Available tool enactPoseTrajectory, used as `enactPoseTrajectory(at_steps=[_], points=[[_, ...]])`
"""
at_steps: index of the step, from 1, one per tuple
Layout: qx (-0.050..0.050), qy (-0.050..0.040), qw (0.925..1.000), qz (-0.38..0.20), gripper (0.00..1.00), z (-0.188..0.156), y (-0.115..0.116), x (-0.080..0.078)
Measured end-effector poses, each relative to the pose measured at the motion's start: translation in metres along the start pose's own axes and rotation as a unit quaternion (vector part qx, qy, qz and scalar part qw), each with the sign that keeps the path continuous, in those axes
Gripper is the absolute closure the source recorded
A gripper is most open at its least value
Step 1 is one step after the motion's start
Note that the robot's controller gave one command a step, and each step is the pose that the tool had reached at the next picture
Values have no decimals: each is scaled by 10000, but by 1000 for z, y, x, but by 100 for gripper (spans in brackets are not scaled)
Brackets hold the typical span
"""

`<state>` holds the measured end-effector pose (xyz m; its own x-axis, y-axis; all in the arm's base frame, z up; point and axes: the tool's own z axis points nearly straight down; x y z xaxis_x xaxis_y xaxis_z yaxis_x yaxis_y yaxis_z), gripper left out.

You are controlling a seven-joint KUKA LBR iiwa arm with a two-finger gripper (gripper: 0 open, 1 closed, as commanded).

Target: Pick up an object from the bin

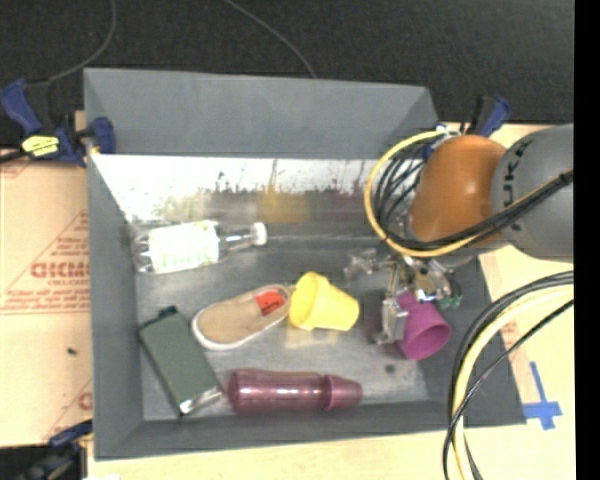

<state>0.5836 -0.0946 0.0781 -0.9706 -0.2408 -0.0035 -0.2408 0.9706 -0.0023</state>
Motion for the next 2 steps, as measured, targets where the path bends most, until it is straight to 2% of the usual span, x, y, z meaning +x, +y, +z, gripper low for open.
enactPoseTrajectory(at_steps=[1,2], points=[[7,-21,9983,585,0,5,18,-12],[11,-9,9934,-1148,0,6,24,-6]])
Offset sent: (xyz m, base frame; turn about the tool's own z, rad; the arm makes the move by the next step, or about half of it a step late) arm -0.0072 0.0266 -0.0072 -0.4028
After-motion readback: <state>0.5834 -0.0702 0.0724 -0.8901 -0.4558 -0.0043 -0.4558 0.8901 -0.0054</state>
